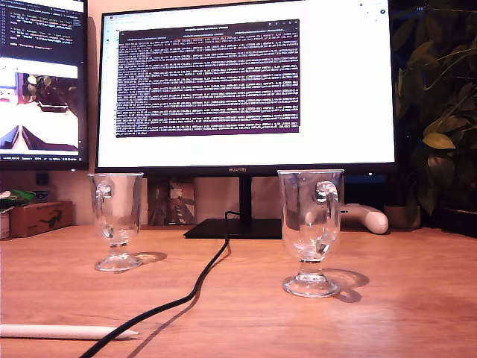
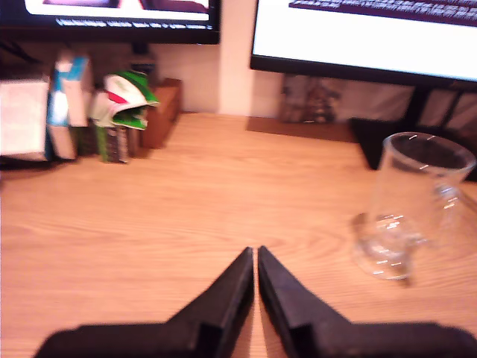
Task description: Pick the small glass cups in front of you with each of your hands, and place them behind the white pen
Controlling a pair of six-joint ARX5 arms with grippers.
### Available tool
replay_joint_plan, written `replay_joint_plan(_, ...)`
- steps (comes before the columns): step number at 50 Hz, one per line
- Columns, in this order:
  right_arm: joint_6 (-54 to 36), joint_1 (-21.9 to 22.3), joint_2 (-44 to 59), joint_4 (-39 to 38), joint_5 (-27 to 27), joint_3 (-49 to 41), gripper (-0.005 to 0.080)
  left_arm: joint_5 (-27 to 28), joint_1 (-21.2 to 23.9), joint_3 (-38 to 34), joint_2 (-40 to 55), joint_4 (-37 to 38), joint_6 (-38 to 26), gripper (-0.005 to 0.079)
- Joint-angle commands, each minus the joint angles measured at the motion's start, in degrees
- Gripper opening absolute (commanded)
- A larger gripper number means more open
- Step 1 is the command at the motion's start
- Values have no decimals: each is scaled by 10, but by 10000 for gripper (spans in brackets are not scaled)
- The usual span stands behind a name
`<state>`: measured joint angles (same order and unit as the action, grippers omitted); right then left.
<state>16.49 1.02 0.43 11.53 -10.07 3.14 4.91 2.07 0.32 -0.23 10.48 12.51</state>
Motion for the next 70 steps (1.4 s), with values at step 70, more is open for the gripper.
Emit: replay_joint_plan(70, 70, -157, 495, 59, -161, 383, -13, 64, 213, 585, 741, 278, 96, 220)
